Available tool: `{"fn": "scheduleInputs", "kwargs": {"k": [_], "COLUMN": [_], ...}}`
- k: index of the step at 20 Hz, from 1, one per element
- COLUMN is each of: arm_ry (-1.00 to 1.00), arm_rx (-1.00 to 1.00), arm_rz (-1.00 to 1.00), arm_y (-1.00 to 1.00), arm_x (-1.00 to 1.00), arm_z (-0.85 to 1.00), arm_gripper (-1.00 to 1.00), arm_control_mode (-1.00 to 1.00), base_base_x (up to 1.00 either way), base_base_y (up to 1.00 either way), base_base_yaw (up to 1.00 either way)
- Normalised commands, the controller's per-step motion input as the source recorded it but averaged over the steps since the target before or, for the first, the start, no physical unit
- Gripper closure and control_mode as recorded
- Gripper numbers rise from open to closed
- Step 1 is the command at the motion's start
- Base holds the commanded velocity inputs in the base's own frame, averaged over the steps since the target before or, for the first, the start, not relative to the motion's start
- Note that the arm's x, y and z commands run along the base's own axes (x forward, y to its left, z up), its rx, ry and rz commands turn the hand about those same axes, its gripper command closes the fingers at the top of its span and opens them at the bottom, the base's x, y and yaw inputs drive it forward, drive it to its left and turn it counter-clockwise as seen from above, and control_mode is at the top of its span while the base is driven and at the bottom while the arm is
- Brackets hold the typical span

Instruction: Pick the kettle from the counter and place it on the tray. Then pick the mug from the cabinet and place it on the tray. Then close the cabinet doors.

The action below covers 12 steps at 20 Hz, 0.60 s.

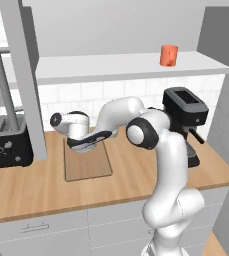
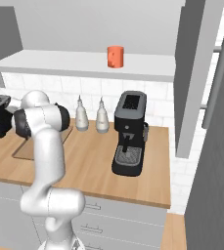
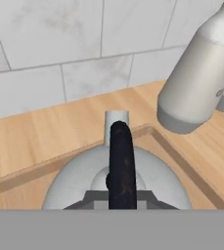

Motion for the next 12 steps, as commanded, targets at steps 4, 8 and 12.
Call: {"fn": "scheduleInputs", "kwargs": {"k": [4,8,12], "arm_ry": [-0.02,0.0,0.0], "arm_rx": [0.03,0.0,0.0], "arm_rz": [0.0,0.0,0.0], "arm_y": [-0.12,-0.03,0.0], "arm_x": [-0.14,-0.18,-0.16], "arm_z": [-0.32,-0.29,-0.14], "arm_gripper": [-1.0,-1.0,-1.0], "arm_control_mode": [-1.0,-1.0,-1.0], "base_base_x": [0.0,0.0,0.0], "base_base_y": [0.0,0.0,0.0], "base_base_yaw": [0.0,0.0,0.0]}}
